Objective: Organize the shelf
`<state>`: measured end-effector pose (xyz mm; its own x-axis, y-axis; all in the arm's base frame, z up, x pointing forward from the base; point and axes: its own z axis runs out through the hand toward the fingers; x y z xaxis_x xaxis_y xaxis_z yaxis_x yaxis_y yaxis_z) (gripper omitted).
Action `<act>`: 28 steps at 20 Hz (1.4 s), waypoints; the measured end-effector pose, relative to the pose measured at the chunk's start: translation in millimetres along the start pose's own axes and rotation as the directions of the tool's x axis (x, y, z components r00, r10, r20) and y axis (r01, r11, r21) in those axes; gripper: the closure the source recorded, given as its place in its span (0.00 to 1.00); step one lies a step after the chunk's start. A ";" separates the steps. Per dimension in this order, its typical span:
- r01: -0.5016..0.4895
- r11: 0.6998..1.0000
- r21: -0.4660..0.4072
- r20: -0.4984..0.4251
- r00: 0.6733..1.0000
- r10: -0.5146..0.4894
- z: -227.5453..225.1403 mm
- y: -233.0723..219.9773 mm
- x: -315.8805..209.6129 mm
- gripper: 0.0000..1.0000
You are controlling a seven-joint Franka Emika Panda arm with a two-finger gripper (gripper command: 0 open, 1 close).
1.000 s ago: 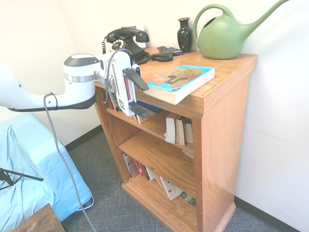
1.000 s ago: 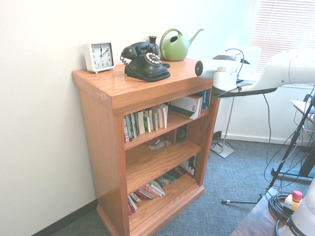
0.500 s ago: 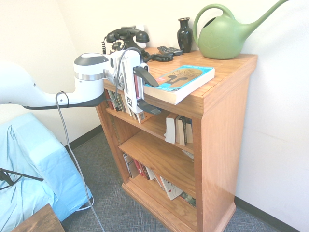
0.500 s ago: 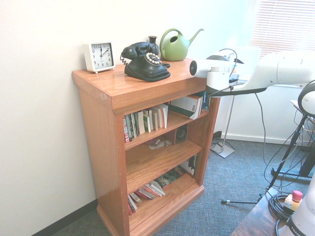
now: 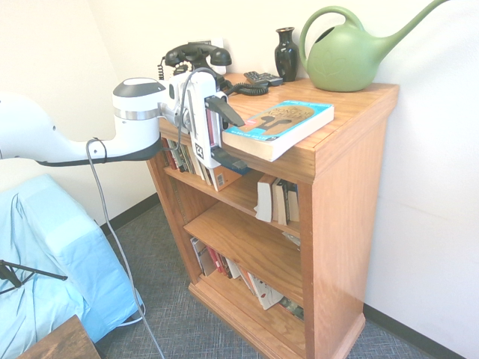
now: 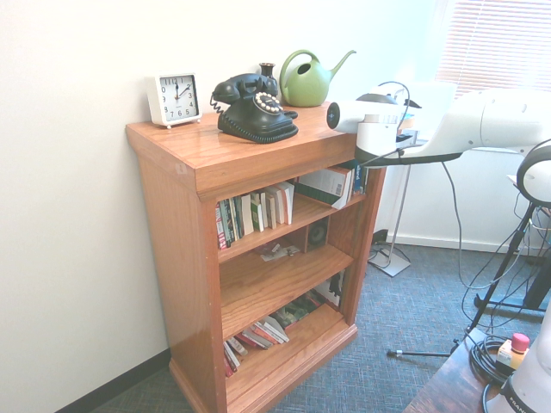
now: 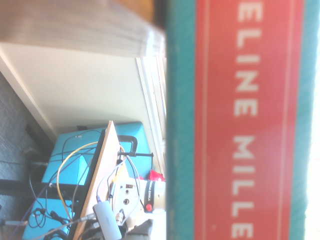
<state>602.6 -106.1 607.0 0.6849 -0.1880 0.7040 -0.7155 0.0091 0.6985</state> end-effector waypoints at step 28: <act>0.020 0.998 0.052 -0.058 0.998 -0.017 8.6 -8.9 12.3 1.00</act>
<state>616.3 -116.9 608.3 0.7038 -0.1313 0.6982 -0.7078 -0.0462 0.7049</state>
